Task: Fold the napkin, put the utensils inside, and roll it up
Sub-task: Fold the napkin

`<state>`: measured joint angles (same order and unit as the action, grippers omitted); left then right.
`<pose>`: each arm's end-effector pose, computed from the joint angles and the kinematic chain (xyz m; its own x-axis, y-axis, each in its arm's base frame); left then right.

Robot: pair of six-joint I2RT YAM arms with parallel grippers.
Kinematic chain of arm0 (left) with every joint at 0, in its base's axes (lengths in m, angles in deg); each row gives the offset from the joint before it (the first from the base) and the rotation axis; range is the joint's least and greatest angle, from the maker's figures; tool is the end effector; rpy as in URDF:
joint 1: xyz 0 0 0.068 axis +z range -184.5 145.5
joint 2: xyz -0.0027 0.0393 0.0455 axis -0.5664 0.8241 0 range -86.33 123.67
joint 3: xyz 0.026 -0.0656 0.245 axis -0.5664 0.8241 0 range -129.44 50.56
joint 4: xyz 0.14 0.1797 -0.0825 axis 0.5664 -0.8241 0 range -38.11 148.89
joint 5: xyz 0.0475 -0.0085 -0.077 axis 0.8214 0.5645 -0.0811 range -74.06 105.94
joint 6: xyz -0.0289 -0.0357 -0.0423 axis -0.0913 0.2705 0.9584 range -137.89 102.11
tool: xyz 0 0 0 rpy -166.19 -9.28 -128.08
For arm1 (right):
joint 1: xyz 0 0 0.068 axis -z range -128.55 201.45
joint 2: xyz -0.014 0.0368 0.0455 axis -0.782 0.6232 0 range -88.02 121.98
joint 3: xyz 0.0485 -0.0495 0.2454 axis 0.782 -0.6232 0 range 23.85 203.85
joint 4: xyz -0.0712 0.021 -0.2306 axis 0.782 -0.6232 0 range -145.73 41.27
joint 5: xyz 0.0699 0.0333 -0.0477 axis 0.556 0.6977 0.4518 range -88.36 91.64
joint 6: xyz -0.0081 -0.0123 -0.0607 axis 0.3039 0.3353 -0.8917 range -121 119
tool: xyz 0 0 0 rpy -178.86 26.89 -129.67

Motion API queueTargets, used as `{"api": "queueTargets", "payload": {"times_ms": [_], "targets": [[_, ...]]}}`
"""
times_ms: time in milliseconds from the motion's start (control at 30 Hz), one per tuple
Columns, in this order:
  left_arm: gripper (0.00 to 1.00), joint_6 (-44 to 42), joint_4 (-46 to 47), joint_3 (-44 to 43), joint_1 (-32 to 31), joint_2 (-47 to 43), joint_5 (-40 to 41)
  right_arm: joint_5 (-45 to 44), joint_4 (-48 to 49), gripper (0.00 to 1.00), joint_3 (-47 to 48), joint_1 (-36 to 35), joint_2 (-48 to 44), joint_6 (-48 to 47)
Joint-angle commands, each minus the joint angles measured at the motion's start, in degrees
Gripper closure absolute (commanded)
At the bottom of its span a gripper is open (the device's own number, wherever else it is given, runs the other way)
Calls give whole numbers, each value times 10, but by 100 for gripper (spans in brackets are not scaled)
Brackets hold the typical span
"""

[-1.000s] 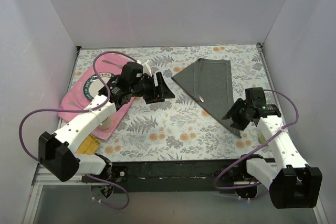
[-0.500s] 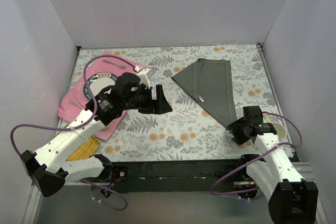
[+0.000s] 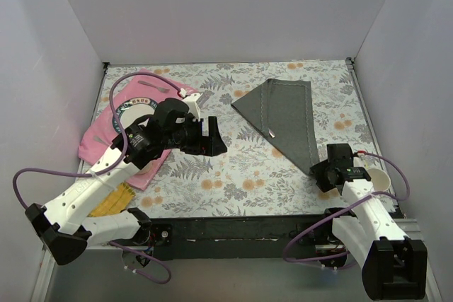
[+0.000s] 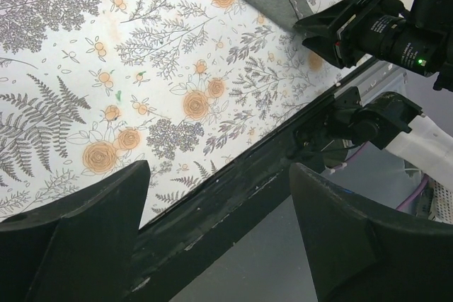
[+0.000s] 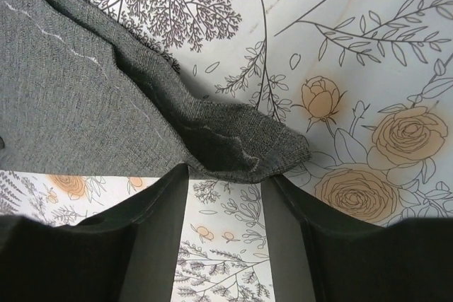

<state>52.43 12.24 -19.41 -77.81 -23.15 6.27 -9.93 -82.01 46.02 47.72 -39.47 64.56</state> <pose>0.1530 -0.1552 0.3413 -0.8821 -0.4442 -0.1571 -0.1798 0.6256 -0.7591 0.1465 0.0000 0.1475 -0.3222 0.8727 -0.3667 0.7995 0.4583 0.3882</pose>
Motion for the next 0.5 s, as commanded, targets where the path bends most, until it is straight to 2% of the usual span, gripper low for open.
{"api": "queueTargets", "payload": {"times_ms": [0, 133, 267, 467], "targets": [[20, -12, -17, -26, 0, -8, 15, -46, 7, 47, 1, 4, 23, -14], [20, -7, -15, -26, 2, -3, 13, -61, -8, 50, 0, 4, 27, -1], [20, -3, -12, -28, 5, 4, 11, -62, -17, 58, -3, 4, 20, 0], [20, 1, -6, -24, 10, 12, 7, -49, -11, 67, 4, 4, 20, -45]]}}
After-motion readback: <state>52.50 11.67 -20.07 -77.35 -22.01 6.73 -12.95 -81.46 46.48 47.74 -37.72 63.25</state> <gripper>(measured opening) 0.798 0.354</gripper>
